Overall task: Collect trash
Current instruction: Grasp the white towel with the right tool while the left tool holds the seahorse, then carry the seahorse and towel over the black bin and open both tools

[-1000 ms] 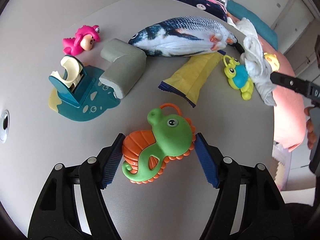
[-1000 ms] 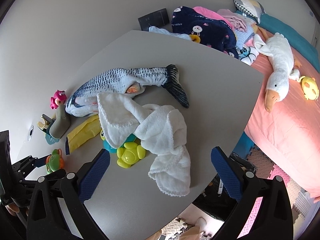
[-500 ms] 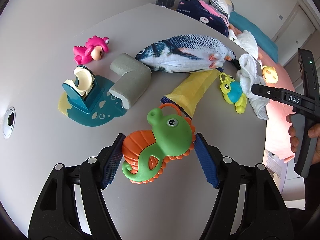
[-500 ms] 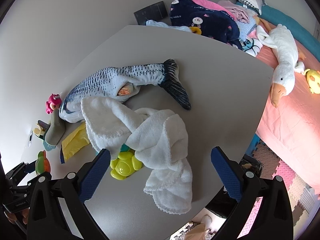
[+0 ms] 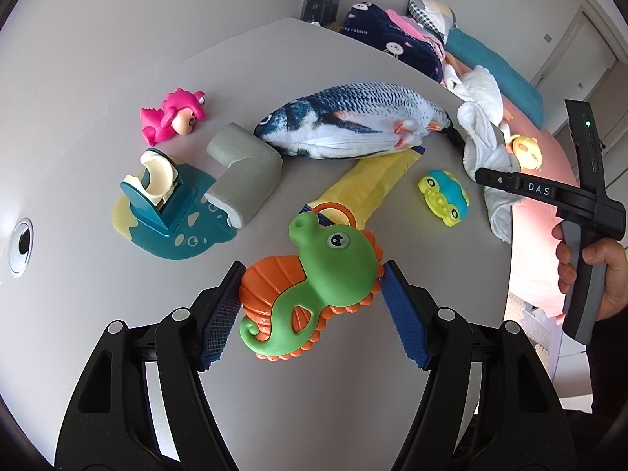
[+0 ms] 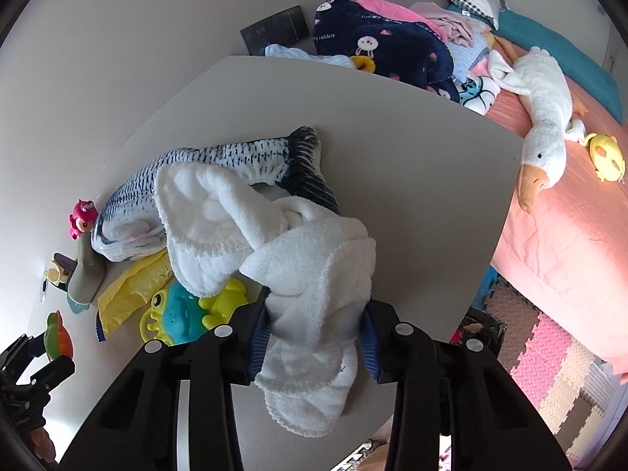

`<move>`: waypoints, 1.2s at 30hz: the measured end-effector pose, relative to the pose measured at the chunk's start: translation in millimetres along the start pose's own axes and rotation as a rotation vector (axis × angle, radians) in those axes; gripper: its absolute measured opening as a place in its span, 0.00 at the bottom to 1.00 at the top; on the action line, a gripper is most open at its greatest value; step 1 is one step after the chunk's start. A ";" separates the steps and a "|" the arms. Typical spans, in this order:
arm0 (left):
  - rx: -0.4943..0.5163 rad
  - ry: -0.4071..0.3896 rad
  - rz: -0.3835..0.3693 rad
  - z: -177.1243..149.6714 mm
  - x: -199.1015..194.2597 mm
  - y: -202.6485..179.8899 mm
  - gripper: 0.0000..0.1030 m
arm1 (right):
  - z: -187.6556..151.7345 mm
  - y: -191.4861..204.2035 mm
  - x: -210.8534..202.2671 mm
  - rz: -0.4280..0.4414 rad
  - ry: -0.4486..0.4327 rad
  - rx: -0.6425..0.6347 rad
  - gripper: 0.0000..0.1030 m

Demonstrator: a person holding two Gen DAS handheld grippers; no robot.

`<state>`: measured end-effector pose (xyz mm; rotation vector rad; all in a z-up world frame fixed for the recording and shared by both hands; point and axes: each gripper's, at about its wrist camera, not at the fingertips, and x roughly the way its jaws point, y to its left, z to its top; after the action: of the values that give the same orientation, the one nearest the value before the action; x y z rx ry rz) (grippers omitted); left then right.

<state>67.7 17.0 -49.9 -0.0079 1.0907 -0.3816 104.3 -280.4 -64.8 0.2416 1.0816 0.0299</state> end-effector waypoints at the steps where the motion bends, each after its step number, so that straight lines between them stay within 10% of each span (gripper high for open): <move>1: 0.001 -0.006 -0.001 -0.3 -2.3 -0.5 0.66 | -0.2 -0.7 -3.9 0.006 -0.002 0.002 0.40; 36: 0.281 -0.044 -0.168 29.7 7.0 -175.2 0.66 | -46.4 -123.9 -128.8 -0.043 -0.174 0.202 0.41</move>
<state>44.0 -154.3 -8.3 0.1415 0.9883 -0.6805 -8.9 -410.9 0.5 0.3953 0.9162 -0.1370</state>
